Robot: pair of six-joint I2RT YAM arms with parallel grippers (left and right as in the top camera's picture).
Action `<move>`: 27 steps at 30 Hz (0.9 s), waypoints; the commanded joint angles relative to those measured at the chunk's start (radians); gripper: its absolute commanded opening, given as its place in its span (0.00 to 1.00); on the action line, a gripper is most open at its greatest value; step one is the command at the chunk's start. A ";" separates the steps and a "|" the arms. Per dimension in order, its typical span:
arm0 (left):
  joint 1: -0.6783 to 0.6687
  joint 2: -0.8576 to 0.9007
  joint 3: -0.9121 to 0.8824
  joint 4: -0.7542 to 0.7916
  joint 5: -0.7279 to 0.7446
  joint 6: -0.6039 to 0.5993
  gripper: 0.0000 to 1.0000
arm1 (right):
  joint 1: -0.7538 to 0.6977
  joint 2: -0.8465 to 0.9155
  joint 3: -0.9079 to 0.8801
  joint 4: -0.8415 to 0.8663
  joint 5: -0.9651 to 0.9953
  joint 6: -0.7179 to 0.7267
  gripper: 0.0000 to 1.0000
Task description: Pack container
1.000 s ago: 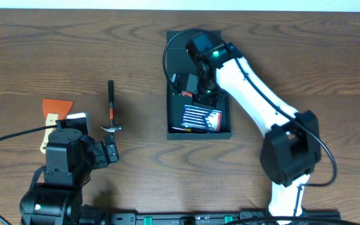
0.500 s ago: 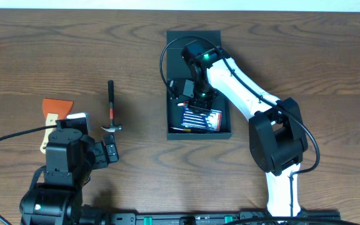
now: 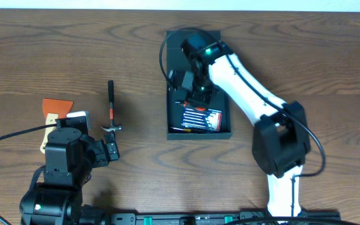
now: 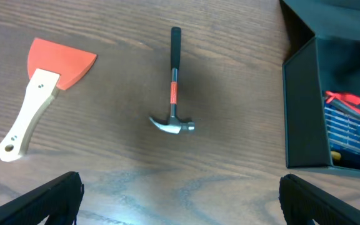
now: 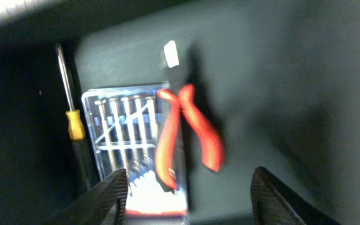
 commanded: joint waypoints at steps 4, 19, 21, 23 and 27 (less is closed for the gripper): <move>0.006 0.014 0.097 -0.048 -0.119 -0.386 0.99 | -0.047 -0.249 0.180 0.033 0.104 0.152 0.93; 0.004 0.602 0.436 -0.275 -0.082 -0.610 0.99 | -0.636 -0.365 0.277 -0.015 -0.163 0.662 0.99; 0.004 0.658 0.435 -0.242 -0.065 -0.697 0.99 | -0.662 -0.335 0.277 -0.050 -0.164 0.660 0.99; 0.004 0.720 0.435 -0.212 -0.024 -0.799 0.99 | -0.673 -0.296 0.277 -0.082 -0.164 0.643 0.99; 0.004 0.826 0.435 -0.165 0.003 -0.790 0.98 | -0.673 -0.217 0.276 -0.117 -0.164 0.632 0.99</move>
